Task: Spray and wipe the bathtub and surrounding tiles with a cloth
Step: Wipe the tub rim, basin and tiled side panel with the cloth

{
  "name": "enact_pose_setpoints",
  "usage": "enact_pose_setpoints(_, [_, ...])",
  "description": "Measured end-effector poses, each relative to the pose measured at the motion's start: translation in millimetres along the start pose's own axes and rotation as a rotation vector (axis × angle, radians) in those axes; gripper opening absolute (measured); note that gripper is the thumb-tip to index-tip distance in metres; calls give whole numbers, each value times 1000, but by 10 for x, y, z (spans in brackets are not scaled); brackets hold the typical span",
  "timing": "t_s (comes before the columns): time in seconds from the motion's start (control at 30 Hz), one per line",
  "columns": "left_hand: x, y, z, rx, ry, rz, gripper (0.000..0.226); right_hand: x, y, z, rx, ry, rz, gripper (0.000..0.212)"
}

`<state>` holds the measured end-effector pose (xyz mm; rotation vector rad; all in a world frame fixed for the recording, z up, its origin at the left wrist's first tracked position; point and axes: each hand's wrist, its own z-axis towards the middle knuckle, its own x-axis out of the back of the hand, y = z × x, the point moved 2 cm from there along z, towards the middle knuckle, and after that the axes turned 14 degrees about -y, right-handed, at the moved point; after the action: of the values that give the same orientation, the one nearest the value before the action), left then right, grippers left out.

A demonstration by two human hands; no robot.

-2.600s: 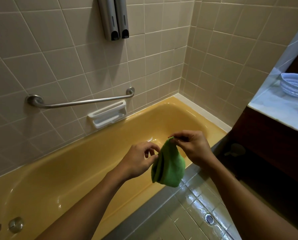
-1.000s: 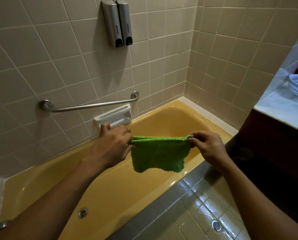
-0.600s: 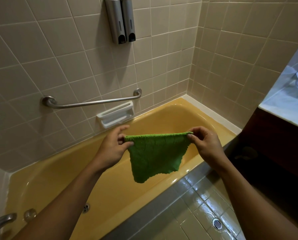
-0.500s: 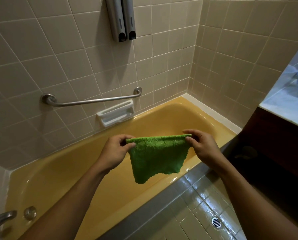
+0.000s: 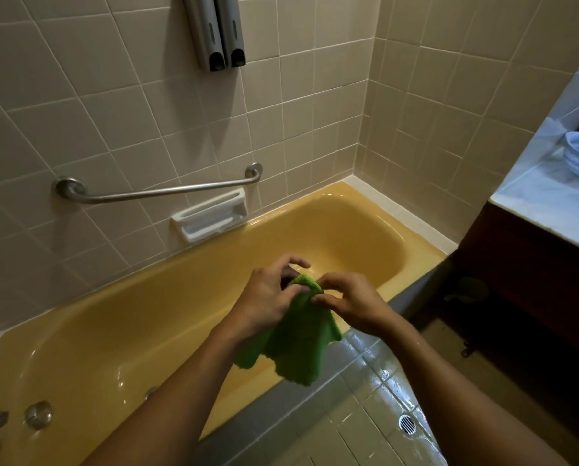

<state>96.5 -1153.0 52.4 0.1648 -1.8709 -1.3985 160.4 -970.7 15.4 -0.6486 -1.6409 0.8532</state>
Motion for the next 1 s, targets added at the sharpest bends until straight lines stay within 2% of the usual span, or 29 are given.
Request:
enact_pose_setpoints(0.1, [1, -14, 96, -2, 24, -76, 40, 128, 77, -73, 9, 72, 210, 4])
enact_pose_setpoints(0.2, [-203, -138, 234, 62, -118, -78, 47, 321, 221, -181, 4, 81, 308, 7])
enact_pose_setpoints(0.3, [-568, -295, 457, 89, -135, 16, 35, 550, 395, -279, -34, 72, 269, 9])
enact_pose_setpoints(0.4, [-877, -316, 740, 59, -84, -28, 20, 818, 582, -405, -64, 61, 212, 11])
enact_pose_setpoints(0.5, [-1034, -292, 1052, 45, -66, -52, 15, 1112, 861, -489, -130, 137, 93, 13])
enact_pose_setpoints(0.63, [-1104, -372, 1494, 48, -39, -24, 16, 1475, 1303, -434, -197, 224, 68, 5])
enact_pose_setpoints(0.83, [-1048, -599, 2318, 62, -52, -14, 6, 1954, 1974, 72, -308, 199, 112, 8])
enact_pose_setpoints(1.0, [-988, -895, 3052, 91, -72, 5, 11, 2360, 2454, 640, -355, 152, 126, 9])
